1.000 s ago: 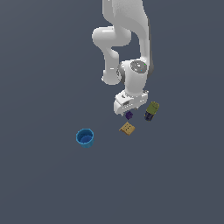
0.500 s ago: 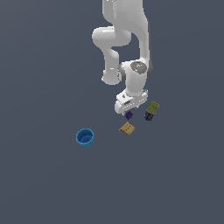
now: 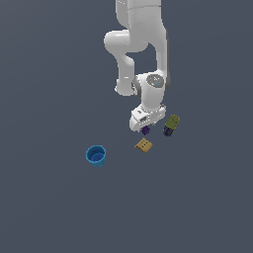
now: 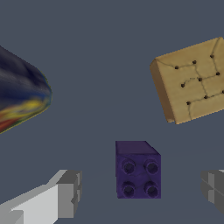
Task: Pick up a designated object from a clutter of objects.
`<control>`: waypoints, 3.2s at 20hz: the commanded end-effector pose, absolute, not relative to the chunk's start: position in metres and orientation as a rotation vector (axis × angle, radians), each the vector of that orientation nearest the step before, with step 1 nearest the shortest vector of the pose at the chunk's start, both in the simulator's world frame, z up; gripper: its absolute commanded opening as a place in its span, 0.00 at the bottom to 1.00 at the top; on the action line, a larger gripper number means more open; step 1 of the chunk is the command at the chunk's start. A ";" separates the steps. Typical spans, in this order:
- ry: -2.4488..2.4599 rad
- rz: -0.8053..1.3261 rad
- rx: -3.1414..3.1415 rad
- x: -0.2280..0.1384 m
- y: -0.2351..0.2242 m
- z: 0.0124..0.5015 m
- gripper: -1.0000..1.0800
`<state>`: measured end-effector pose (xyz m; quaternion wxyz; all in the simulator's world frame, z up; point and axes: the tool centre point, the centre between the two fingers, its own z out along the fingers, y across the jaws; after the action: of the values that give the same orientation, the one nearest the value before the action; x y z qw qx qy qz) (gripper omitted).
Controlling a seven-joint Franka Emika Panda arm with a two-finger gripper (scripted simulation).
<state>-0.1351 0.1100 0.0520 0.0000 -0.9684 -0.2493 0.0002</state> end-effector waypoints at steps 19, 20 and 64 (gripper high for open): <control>-0.785 0.001 -3.042 -0.135 0.110 0.022 0.00; -0.785 0.001 -3.042 -0.135 0.110 0.022 0.00; -0.788 0.001 -3.039 -0.052 0.191 0.287 0.00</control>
<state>-0.0559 0.1870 0.2728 0.0010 -0.9680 -0.2510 0.0000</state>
